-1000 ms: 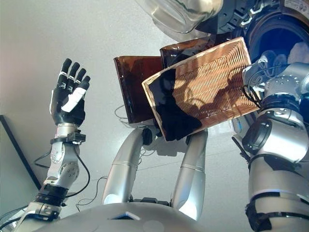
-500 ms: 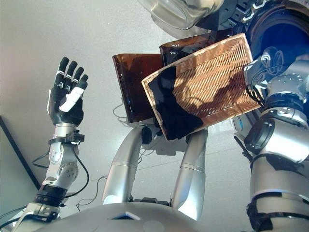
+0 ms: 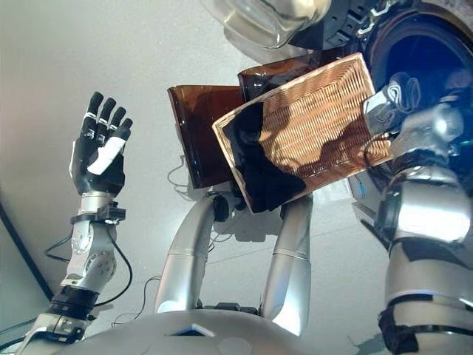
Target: Pick up the clothes and place them into the washing machine
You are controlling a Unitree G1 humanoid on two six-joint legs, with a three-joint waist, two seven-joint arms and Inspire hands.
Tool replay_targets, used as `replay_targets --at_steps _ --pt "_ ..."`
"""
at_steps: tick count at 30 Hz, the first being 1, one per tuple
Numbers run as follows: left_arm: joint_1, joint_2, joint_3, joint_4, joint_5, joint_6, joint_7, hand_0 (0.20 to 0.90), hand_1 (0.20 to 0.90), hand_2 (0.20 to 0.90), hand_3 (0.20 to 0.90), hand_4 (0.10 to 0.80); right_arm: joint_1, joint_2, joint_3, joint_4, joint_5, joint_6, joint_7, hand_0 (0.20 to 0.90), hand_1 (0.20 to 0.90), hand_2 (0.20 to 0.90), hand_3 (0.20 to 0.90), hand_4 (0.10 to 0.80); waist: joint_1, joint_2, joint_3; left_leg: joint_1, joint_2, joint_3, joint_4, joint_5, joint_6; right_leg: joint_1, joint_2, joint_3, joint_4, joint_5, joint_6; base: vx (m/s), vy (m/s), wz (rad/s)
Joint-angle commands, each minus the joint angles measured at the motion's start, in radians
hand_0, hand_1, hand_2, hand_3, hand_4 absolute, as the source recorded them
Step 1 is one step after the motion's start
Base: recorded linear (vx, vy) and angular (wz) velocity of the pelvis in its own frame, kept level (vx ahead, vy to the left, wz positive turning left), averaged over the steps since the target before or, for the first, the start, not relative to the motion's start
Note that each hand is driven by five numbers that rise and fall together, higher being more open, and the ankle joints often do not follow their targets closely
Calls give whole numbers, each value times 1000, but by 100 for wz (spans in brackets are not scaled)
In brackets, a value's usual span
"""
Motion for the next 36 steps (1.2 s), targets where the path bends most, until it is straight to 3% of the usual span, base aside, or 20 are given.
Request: replay_targets --at_steps 1,4,10,17,24,36 --pt "23 34 116 -87 14 -108 -25 900 900 900 900 800 86 16 86 -71 -215 -27 9 900 900 900 900 800 13 -18 -49 85 -16 -20 -40 -86 -79 -5 43 -21 -81 138 -135 -30 23 -8" --pt "10 10 119 -55 38 -125 -26 900 900 900 900 800 191 85 131 -128 -348 -11 52 900 900 900 900 800 4 -29 -46 65 -11 -26 4 -97 -81 -13 49 -29 -52 126 -138 -19 1 -13" --pt "5 -13 128 -39 58 -135 -23 900 900 900 900 800 225 121 175 -141 -498 26 38 900 900 900 900 800 4 -34 -52 58 -4 -32 4 -95 -82 -15 49 -38 -60 123 -143 -1 -3 -2" --pt "-5 -29 155 -28 82 -131 -17 900 900 900 900 800 187 73 213 -67 -691 136 -7 900 900 900 900 800 13 -34 -61 54 -4 -38 16 -102 -81 -21 49 -43 -47 109 -147 0 0 0" --pt "-4 -29 145 -49 73 -117 -41 900 900 900 900 800 123 6 339 26 -904 252 -4 900 900 900 900 800 24 -50 -57 47 5 -56 58 -119 -80 -20 51 -54 -12 83 -148 0 -10 2" --pt "4 -16 165 -57 78 -122 -36 900 900 900 900 800 106 11 367 83 -920 253 26 900 900 900 900 800 27 -81 -39 25 15 -100 117 -139 -86 -17 60 -80 37 49 -155 6 -36 10"
